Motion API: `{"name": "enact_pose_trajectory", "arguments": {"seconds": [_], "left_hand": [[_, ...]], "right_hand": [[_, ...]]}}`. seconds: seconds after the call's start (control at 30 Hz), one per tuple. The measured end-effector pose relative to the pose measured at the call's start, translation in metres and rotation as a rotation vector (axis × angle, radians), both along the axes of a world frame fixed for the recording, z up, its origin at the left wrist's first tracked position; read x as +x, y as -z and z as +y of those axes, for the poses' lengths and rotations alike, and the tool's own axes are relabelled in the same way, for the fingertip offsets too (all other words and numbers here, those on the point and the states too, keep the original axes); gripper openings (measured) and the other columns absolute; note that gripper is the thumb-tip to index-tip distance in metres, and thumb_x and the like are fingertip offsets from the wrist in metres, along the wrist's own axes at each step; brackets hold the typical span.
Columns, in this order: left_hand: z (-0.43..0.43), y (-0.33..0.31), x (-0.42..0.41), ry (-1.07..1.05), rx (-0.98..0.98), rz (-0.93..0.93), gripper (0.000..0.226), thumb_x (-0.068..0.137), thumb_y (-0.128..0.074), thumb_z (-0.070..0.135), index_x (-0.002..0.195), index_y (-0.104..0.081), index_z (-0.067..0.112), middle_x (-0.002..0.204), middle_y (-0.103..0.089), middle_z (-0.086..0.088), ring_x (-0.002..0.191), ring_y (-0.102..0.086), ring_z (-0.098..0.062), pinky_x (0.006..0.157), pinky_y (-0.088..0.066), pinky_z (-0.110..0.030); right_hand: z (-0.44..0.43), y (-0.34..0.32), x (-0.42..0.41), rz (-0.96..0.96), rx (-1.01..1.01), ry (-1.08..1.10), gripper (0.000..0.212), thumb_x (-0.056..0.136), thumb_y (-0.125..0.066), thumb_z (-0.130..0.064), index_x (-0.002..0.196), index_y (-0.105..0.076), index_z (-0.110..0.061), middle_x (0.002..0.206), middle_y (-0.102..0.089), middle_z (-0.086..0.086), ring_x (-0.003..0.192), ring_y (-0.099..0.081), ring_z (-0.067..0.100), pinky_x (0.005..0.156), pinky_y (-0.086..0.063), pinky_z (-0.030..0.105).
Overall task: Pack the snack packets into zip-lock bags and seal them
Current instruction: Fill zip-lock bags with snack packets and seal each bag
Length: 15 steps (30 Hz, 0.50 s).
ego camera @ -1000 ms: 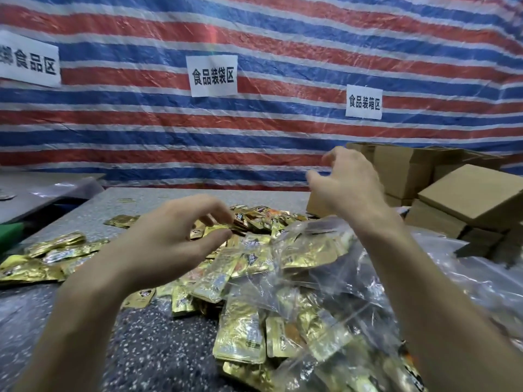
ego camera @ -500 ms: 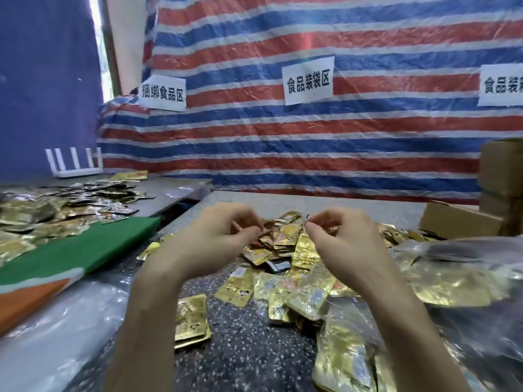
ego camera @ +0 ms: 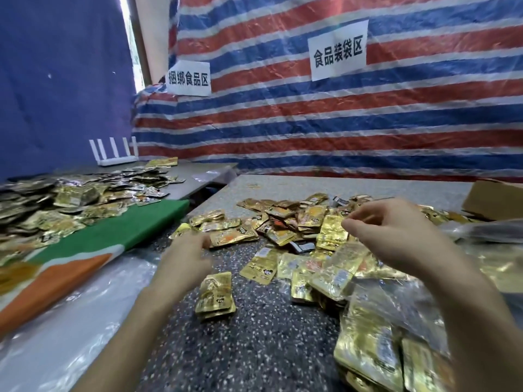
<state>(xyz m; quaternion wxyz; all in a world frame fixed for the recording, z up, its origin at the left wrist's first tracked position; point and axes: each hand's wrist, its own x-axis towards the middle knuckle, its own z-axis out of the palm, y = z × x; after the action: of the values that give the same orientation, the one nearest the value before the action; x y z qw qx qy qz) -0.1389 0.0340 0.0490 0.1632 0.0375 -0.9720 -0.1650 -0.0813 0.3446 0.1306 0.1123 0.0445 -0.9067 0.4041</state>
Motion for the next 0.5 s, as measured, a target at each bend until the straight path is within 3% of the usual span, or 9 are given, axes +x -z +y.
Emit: {"name": "enact_pose_trajectory", "arguments": {"seconds": [0.13, 0.2, 0.27, 0.33, 0.43, 0.5], "left_hand": [[-0.062, 0.043, 0.013, -0.323, -0.231, -0.206, 0.024, 0.087, -0.062, 0.043, 0.096, -0.056, 0.022, 0.117, -0.054, -0.004, 0.110, -0.049, -0.023, 0.084, -0.044, -0.036], [-0.083, 0.055, 0.021, -0.370, -0.212, -0.324, 0.030, 0.083, -0.064, 0.050, 0.082, -0.051, 0.024, 0.105, -0.060, -0.001, 0.098, -0.057, -0.021, 0.073, -0.044, -0.031], [-0.097, 0.063, 0.026, -0.377, -0.214, -0.285, 0.028, 0.084, -0.062, 0.038, 0.070, -0.045, 0.020, 0.076, -0.058, 0.003, 0.074, -0.059, -0.018, 0.060, -0.038, -0.028], [-0.105, 0.066, 0.030, -0.390, -0.246, -0.186, 0.027, 0.081, -0.063, 0.028, 0.065, -0.044, 0.018, 0.063, -0.056, 0.004, 0.064, -0.059, -0.017, 0.056, -0.036, -0.027], [-0.110, 0.066, 0.034, -0.359, -0.215, -0.098, 0.033, 0.081, -0.064, 0.047, 0.069, -0.055, 0.018, 0.074, -0.066, 0.005, 0.071, -0.062, -0.015, 0.060, -0.046, -0.026], [-0.112, 0.068, 0.034, -0.333, -0.206, -0.176, 0.047, 0.080, -0.061, 0.065, 0.075, -0.061, 0.019, 0.076, -0.066, 0.008, 0.073, -0.061, -0.011, 0.062, -0.046, -0.025]], "right_hand": [[0.000, -0.001, 0.004, -0.011, 0.013, -0.012, 0.014, 0.094, -0.064, -0.039, 0.086, -0.068, -0.028, 0.085, -0.069, -0.007, 0.080, -0.065, 0.011, 0.072, -0.053, 0.033], [0.000, -0.002, 0.005, -0.012, 0.001, -0.021, 0.014, 0.094, -0.064, -0.039, 0.086, -0.068, -0.029, 0.086, -0.069, -0.006, 0.080, -0.065, 0.011, 0.070, -0.052, 0.032], [0.001, -0.004, 0.006, -0.008, -0.003, -0.034, 0.014, 0.095, -0.064, -0.038, 0.084, -0.067, -0.030, 0.087, -0.069, -0.006, 0.080, -0.065, 0.011, 0.069, -0.052, 0.032], [0.000, -0.005, 0.008, -0.004, -0.002, -0.047, 0.015, 0.095, -0.063, -0.037, 0.083, -0.067, -0.031, 0.087, -0.070, -0.005, 0.080, -0.066, 0.011, 0.068, -0.051, 0.030], [0.000, -0.006, 0.010, 0.003, 0.002, -0.059, 0.015, 0.095, -0.063, -0.037, 0.082, -0.067, -0.031, 0.087, -0.070, -0.005, 0.080, -0.066, 0.011, 0.067, -0.051, 0.029], [0.000, -0.007, 0.010, 0.003, -0.002, -0.064, 0.014, 0.095, -0.063, -0.037, 0.082, -0.067, -0.032, 0.088, -0.070, -0.005, 0.081, -0.066, 0.010, 0.069, -0.052, 0.031]]}}
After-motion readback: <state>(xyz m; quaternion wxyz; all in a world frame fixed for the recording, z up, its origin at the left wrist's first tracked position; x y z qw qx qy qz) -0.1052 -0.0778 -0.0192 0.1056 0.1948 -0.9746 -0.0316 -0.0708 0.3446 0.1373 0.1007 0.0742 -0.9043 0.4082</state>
